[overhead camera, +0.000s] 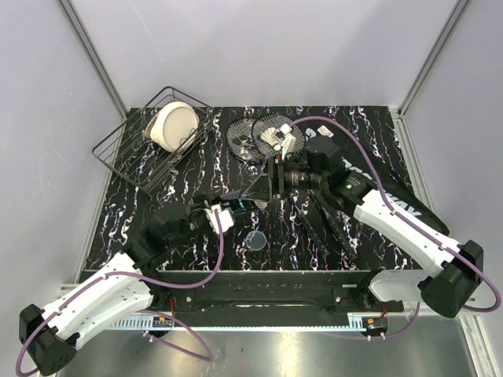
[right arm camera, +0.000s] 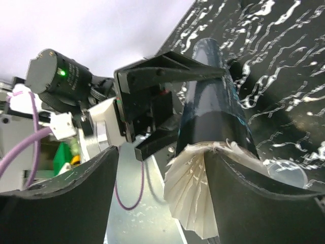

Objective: Pack up the badminton gear

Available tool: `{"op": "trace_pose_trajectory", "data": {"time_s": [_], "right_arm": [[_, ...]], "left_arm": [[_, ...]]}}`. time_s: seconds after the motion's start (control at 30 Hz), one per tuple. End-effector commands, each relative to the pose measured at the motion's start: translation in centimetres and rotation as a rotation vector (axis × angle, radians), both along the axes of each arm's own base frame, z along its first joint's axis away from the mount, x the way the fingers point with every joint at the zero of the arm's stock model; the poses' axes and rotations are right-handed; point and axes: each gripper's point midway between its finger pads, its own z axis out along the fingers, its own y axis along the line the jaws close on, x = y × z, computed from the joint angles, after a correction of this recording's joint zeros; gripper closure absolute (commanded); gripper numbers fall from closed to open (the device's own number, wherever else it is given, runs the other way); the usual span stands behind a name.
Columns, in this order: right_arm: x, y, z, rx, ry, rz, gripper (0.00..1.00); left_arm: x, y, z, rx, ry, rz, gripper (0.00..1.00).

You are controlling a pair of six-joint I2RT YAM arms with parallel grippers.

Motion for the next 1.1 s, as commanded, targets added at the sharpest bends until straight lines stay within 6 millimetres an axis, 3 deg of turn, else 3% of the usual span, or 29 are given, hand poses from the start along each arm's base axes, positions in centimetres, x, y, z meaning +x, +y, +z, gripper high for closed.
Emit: {"op": "trace_pose_trajectory", "data": {"time_s": [0.0,0.17,0.23,0.27,0.3,0.47,0.5,0.57,0.6,0.63,0.67,0.77,0.83,0.93,0.97,1.0,1.03,1.07], "right_arm": [[-0.7,2.8,2.3,0.151,0.034,0.086,0.24],[0.2,5.3,0.1,0.096,0.080,0.035,0.25],[1.7,5.9,-2.1,0.060,0.135,-0.079,0.26],[2.6,6.3,-1.7,0.107,0.120,-0.110,0.26],[2.6,6.5,-3.3,0.114,0.193,-0.135,0.26],[3.0,7.2,-1.7,0.213,0.170,-0.121,0.19],[3.3,6.8,-0.4,0.219,0.119,-0.124,0.16],[4.8,5.1,-0.5,0.184,0.096,-0.193,0.12],[5.2,3.9,0.4,0.192,0.067,-0.221,0.09],[7.2,1.9,0.4,0.188,0.060,-0.289,0.08],[7.7,0.4,1.2,0.203,0.045,-0.329,0.07],[10.6,-4.1,0.7,0.204,0.033,-0.453,0.02],[11.8,-5.6,-0.1,0.173,-0.003,-0.492,0.00],[15.1,-8.3,-2.2,0.108,-0.016,-0.579,0.00],[16.5,-8.5,-4.9,0.057,0.030,-0.587,0.00],[18.4,-9.5,-5.0,0.037,0.027,-0.603,0.00],[19.1,-9.7,-6.7,-0.007,0.072,-0.589,0.01],[21.2,-9.0,-8.5,-0.051,0.086,-0.542,0.02]], "left_arm": [[-0.1,-1.2,3.3,-0.087,-0.076,-0.044,1.00],[0.5,-0.8,4.4,-0.122,-0.076,0.006,1.00],[0.9,-0.4,4.9,-0.145,-0.079,0.045,1.00],[0.9,-0.2,5.1,-0.158,-0.079,0.058,1.00],[0.9,-0.1,5.2,-0.163,-0.083,0.063,1.00],[1.7,0.8,5.0,-0.154,-0.103,0.124,1.00],[1.9,0.9,5.0,-0.154,-0.099,0.142,1.00],[3.1,2.0,4.4,-0.130,-0.088,0.238,1.00],[3.8,2.8,4.2,-0.114,-0.082,0.299,1.00],[4.3,3.0,3.9,-0.090,-0.065,0.333,1.00],[4.6,3.3,3.7,-0.089,-0.048,0.368,1.00],[5.4,4.5,3.5,-0.056,-0.038,0.456,1.00],[5.5,4.7,3.5,-0.055,-0.042,0.469,1.00],[5.4,4.9,4.0,-0.076,-0.056,0.474,1.00],[5.3,5.0,4.0,-0.079,-0.057,0.477,1.00],[5.3,5.1,4.2,-0.086,-0.063,0.480,1.00],[5.3,5.1,4.5,-0.095,-0.069,0.480,1.00],[5.2,5.1,4.4,-0.100,-0.069,0.476,1.00]]}}
